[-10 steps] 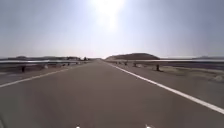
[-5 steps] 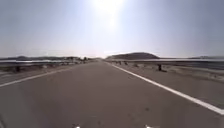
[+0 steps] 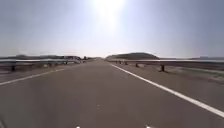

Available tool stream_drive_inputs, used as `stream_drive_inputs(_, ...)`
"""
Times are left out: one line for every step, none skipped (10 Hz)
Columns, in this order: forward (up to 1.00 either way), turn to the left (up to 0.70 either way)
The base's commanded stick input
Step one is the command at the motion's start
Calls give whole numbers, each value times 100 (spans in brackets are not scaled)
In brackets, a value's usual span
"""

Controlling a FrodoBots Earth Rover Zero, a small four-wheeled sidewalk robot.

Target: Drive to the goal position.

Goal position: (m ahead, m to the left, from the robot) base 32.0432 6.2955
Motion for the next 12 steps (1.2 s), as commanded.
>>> stream_drive_inputs(70, 0)
stream_drive_inputs(70, 0)
stream_drive_inputs(70, 0)
stream_drive_inputs(70, 0)
stream_drive_inputs(70, 0)
stream_drive_inputs(70, 0)
stream_drive_inputs(70, 0)
stream_drive_inputs(70, 0)
stream_drive_inputs(70, 6)
stream_drive_inputs(70, 24)
stream_drive_inputs(70, 30)
stream_drive_inputs(70, 31)
